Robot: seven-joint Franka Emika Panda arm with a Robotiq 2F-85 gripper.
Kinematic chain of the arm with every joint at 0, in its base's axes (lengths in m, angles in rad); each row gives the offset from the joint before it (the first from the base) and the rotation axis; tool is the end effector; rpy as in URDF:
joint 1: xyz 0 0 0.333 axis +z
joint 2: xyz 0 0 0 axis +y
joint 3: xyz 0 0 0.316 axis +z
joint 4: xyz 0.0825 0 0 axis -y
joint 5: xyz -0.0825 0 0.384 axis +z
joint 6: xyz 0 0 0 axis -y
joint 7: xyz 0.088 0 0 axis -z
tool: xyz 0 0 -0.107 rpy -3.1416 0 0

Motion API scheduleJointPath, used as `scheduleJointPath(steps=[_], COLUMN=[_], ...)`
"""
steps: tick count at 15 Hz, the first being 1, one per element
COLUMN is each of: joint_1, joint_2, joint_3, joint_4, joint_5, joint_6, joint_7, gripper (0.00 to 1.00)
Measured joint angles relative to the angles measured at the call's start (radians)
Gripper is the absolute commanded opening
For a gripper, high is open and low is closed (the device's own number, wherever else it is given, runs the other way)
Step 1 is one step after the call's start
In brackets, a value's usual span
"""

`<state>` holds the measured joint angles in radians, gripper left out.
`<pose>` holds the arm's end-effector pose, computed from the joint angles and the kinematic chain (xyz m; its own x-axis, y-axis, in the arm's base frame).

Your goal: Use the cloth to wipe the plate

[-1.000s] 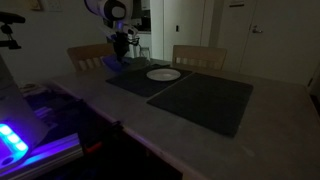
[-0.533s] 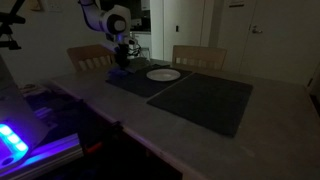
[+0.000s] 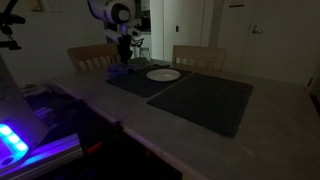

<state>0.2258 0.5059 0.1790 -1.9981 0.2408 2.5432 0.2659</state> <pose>0.5657 0.2360 0.2107 0.9960 -0.0766 -0.0455 -0.0848 -0.9713 -0.2224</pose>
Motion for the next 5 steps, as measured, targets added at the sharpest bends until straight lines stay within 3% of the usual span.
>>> scheduleJointPath(steps=[5], joint_1=[-0.026], joint_2=[-0.07], joint_3=[-0.02], joint_4=[0.114], joint_5=[-0.001], joint_6=[-0.219], joint_7=[0.006], gripper=[0.99])
